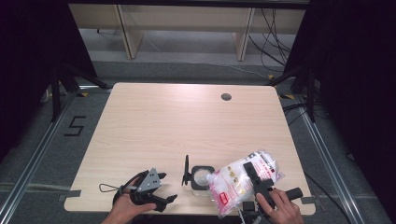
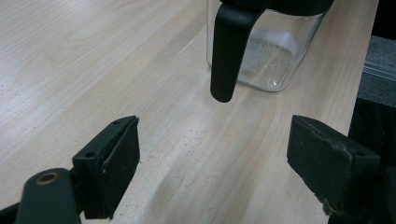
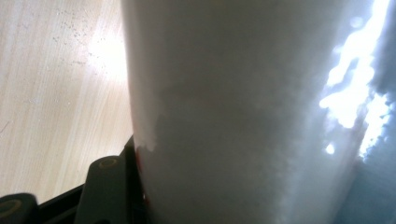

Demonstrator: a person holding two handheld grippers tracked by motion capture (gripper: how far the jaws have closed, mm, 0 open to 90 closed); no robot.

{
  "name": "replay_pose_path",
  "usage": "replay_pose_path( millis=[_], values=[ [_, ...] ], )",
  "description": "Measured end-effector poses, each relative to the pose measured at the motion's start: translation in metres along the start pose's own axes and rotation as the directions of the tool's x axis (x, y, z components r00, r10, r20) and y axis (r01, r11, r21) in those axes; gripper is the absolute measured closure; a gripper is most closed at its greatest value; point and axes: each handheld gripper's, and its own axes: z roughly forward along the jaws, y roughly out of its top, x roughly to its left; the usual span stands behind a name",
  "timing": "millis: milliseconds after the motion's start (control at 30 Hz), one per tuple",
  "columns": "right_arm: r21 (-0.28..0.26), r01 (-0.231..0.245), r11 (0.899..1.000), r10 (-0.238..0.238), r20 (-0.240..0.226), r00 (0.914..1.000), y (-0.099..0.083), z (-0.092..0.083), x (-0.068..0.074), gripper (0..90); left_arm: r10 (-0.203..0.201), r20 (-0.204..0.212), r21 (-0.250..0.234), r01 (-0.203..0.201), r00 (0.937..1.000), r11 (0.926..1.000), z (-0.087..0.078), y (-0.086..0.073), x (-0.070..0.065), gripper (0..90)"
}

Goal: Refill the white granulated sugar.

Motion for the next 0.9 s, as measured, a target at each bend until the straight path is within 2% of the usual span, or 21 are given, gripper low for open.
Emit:
replay_pose_path(
  millis=[100,167,233,300,367,433,500,533,567,633,733,800,833,867,900],
  values=[
    [-0.008,0.027,1.000,-0.027,-0.003,0.9996,-0.0004,0.0006,-0.0006,41.3,0.009,-0.002,0.000,-0.009,1.0000,1.0000,-0.0005,0.0001,0.0004,16.7],
    [-0.006,0.011,1.000,-0.011,-0.002,0.9999,-0.0003,0.0008,0.0005,41.4,0.018,-0.002,0.000,-0.018,0.9998,0.9998,-0.0005,0.0004,0.0009,16.7],
    [-0.011,0.026,1.000,-0.026,0.012,0.9996,-0.0003,0.0003,-0.0006,41.4,0.016,-0.002,0.000,-0.016,0.9999,0.9999,-0.0006,0.0003,0.0006,16.7],
    [-0.006,0.004,1.000,-0.004,0.003,1.0000,-0.0003,-0.0002,0.0008,41.4,0.009,-0.006,0.001,-0.009,0.9999,1.0000,-0.0007,-0.0001,-0.0001,16.7],
    [-0.006,0.004,1.000,-0.004,0.007,1.0000,-0.0003,-0.0003,0.0005,41.5,0.016,-0.004,-0.001,-0.016,0.9999,0.9999,-0.0004,0.0002,0.0005,16.7],
    [-0.008,0.003,1.000,-0.003,0.009,1.0000,-0.0007,-0.0005,0.0003,41.5,0.003,-0.003,-0.008,-0.003,1.0000,1.0000,-0.0002,-0.0002,-0.0007,16.8],
    [-0.007,0.012,1.000,-0.012,0.007,0.9999,-0.0013,-0.0009,-0.0007,41.6,0.008,-0.006,0.004,-0.008,0.9999,1.0000,-0.0008,0.0002,0.0001,16.7],
    [0.000,-0.011,1.000,0.011,0.000,0.9999,-0.0013,-0.0009,0.0019,41.6,0.007,-0.004,0.000,-0.007,1.0000,1.0000,-0.0004,0.0001,0.0002,16.8],
    [-0.008,0.015,1.000,-0.015,0.021,0.9997,-0.0009,-0.0009,-0.0004,41.7,0.008,-0.007,0.002,-0.008,0.9999,1.0000,-0.0008,0.0002,0.0000,16.8],
    [-0.011,0.026,1.000,-0.025,0.022,0.9994,-0.0012,-0.0012,-0.0014,41.7,0.008,-0.006,0.000,-0.008,1.0000,1.0000,-0.0006,0.0000,0.0002,16.8],
    [-0.010,0.019,1.000,-0.019,0.024,0.9995,-0.0004,-0.0012,-0.0008,41.8,0.012,0.006,0.014,-0.012,0.9999,0.9998,-0.0017,0.0007,0.0015,16.8],
    [-0.008,0.017,1.000,-0.017,0.017,0.9997,-0.0004,-0.0016,-0.0002,41.8,0.009,0.006,0.013,-0.009,0.9999,0.9999,-0.0017,0.0006,0.0013,16.8],
    [-0.008,0.000,1.000,0.000,0.021,0.9998,0.0000,-0.0018,0.0004,41.8,0.009,0.006,0.014,-0.009,0.9999,0.9999,-0.0018,0.0008,0.0015,16.8],
    [-0.006,0.014,1.000,-0.014,0.017,0.9998,-0.0003,-0.0019,-0.0007,41.8,0.000,0.005,0.003,0.000,1.0000,1.0000,-0.0012,0.0007,0.0006,16.7],
    [-0.013,0.001,1.000,-0.001,0.026,0.9997,0.0001,-0.0014,-0.0005,41.9,0.001,0.006,0.004,-0.001,1.0000,1.0000,-0.0011,0.0008,0.0008,16.7]
  ],
)
